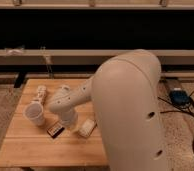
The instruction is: Wipe the white sponge on the table
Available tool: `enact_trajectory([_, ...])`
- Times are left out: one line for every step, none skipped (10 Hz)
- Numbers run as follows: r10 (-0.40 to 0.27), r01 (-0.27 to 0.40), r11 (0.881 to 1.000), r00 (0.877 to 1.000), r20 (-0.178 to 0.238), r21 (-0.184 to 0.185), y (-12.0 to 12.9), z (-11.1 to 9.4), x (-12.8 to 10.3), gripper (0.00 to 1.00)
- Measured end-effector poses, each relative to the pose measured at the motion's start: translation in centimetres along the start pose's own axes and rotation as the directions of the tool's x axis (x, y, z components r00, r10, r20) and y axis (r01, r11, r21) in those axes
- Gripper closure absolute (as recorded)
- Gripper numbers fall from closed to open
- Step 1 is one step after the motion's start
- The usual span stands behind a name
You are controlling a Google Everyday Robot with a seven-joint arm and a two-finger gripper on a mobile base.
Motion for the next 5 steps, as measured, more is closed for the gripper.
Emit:
enact_trajectory([-0.014, 0.014, 1.0, 1.0, 0.028, -0.004, -0.5, -1.5, 0.1, 0.82])
enact_trajectory([-0.023, 0.023, 1.0, 0.999, 0.044, -0.011, -0.6, -2.7, 0.3, 0.72])
enact_trajectory([-0.027, 0.028, 1.0, 0.998, 0.051, -0.015, -0.6, -3.3, 0.6, 0.63])
enact_trajectory([-0.031, 0.031, 0.999, 0.998, 0.052, -0.015, -0.7, -3.5, 1.0, 0.53])
enact_trajectory([-0.035, 0.036, 0.999, 0.998, 0.049, -0.01, -0.7, -3.3, 1.5, 0.43])
